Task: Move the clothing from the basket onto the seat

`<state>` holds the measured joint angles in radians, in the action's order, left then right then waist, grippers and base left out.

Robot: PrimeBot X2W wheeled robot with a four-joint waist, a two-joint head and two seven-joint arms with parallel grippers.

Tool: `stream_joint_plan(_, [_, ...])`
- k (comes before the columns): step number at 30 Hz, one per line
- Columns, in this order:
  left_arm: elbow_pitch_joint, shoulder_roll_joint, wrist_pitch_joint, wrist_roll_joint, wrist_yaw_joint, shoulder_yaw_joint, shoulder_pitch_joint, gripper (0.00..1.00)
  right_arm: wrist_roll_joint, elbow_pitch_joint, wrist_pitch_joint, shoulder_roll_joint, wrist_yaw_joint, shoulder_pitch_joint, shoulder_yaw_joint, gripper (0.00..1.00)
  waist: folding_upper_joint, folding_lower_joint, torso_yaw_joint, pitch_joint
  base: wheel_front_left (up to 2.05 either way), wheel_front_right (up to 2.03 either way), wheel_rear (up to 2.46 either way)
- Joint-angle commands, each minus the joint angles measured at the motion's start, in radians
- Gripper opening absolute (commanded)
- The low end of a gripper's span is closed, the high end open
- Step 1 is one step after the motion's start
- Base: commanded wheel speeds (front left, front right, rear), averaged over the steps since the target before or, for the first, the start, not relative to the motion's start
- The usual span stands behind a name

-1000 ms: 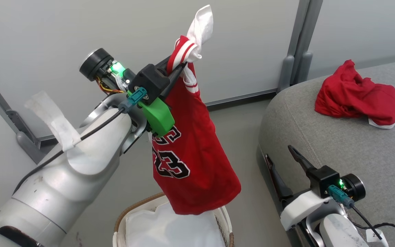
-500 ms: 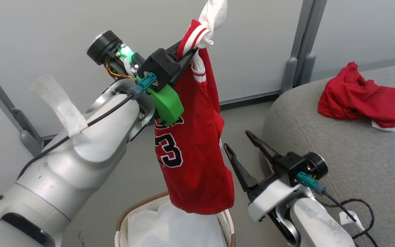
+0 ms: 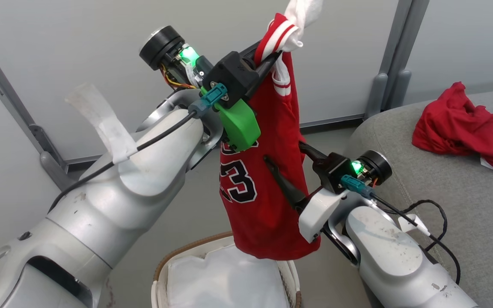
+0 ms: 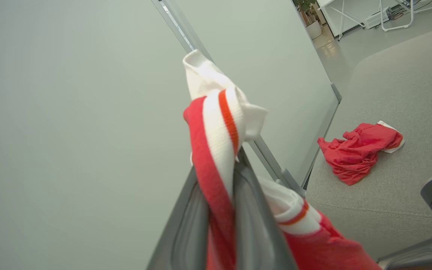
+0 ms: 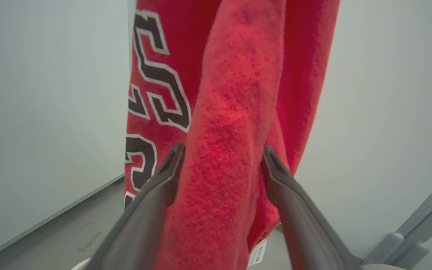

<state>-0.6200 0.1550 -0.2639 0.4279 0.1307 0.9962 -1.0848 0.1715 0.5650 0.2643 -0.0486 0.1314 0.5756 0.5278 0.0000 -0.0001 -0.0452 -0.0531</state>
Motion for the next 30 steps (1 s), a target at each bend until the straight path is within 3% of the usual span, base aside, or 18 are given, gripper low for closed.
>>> stream_joint_plan(1, [0.001, -0.006, -0.001, 0.003, -0.001, -0.006, -0.018, 0.00, 0.017, 0.018, 0.000, -0.003, -0.001, 0.012, 0.009, 1.00, 0.0000, 0.0001, 0.007, 0.003, 0.00, 0.00, 0.00])
stream_joint_plan(2, [0.004, -0.009, -0.001, 0.004, -0.001, -0.006, -0.020, 0.00, 0.030, 0.041, 0.000, -0.004, -0.001, 0.021, 0.020, 0.56, 0.0000, 0.0001, 0.010, 0.004, 0.00, 0.00, 0.00])
stream_joint_plan(3, [0.006, -0.011, -0.001, 0.006, -0.001, -0.008, -0.020, 0.00, 0.040, 0.054, 0.000, -0.004, -0.001, 0.026, 0.029, 0.37, 0.0000, 0.0001, 0.012, 0.005, 0.00, 0.00, 0.00])
stream_joint_plan(4, [0.009, -0.012, -0.001, 0.008, -0.001, -0.009, -0.019, 0.00, 0.052, 0.065, 0.000, -0.003, -0.001, 0.034, 0.040, 0.00, 0.0000, 0.0001, 0.013, 0.006, 0.00, 0.00, 0.00])
stream_joint_plan(19, [0.007, 0.009, -0.001, 0.073, -0.001, -0.052, 0.096, 0.00, 0.077, 0.055, 0.000, -0.003, -0.001, 0.049, -0.003, 0.00, 0.0000, 0.0001, 0.008, 0.027, 0.00, 0.00, 0.00])
stream_joint_plan(21, [0.019, 0.007, -0.001, 0.102, -0.001, -0.063, 0.131, 0.43, 0.075, 0.045, 0.000, -0.003, -0.001, 0.047, -0.021, 0.00, 0.0000, 0.0001, 0.007, 0.031, 0.00, 0.00, 0.00])
stream_joint_plan(22, [0.019, 0.011, 0.000, 0.108, -0.001, -0.069, 0.152, 0.91, 0.072, 0.041, 0.000, -0.004, -0.001, 0.046, -0.033, 0.00, 0.0000, 0.0001, 0.006, 0.034, 0.00, 0.00, 0.00])
stream_joint_plan(24, [0.024, 0.016, 0.000, 0.115, -0.001, -0.085, 0.194, 1.00, 0.068, 0.033, 0.000, -0.004, -0.001, 0.042, -0.061, 0.00, 0.0000, 0.0001, 0.005, 0.038, 0.00, 0.00, 0.00])
stream_joint_plan(30, [0.042, 0.000, 0.000, 0.093, -0.016, -0.156, 0.361, 1.00, 0.076, 0.010, 0.000, -0.004, -0.001, 0.009, -0.162, 0.00, 0.0000, 0.0001, 0.002, 0.053, 0.00, 0.00, 0.00])
